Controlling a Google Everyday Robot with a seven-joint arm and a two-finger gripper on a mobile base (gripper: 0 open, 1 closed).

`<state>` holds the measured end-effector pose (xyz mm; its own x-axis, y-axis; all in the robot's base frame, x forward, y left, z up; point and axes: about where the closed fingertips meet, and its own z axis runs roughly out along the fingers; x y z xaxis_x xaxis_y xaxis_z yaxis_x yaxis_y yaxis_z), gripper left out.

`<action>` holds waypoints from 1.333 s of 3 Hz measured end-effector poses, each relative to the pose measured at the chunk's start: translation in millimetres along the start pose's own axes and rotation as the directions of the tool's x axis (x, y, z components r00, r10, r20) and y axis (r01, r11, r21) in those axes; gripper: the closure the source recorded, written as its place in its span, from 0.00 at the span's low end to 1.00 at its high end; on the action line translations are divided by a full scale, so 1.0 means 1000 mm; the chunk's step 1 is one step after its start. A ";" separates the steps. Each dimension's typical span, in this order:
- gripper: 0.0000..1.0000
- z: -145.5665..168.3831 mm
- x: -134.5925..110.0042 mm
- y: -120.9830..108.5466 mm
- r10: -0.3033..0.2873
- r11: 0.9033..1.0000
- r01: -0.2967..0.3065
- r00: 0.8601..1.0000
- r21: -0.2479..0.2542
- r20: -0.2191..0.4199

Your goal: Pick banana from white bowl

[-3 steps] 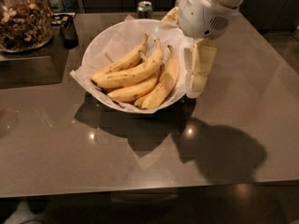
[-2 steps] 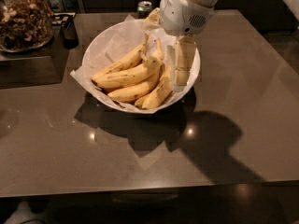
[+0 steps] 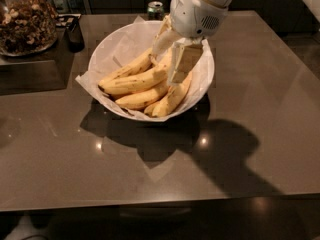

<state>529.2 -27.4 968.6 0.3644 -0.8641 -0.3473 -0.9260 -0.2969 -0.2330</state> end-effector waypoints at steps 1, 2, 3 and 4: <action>0.43 0.005 -0.003 -0.006 -0.006 1.000 0.006 1.000 0.007 0.015; 0.30 0.022 -0.009 -0.018 -0.036 0.999 0.038 0.998 -0.025 0.054; 0.29 0.037 -0.013 -0.025 -0.050 0.997 0.054 0.995 -0.048 0.089; 0.29 0.049 -0.014 -0.034 -0.061 0.996 0.069 0.992 -0.064 0.107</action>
Offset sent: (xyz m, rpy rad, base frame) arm 0.0233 0.0351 -0.0281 0.0449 0.0819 0.1192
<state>560.5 14.7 936.9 0.4291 -0.7956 -0.4278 -0.9033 -0.3807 -0.1979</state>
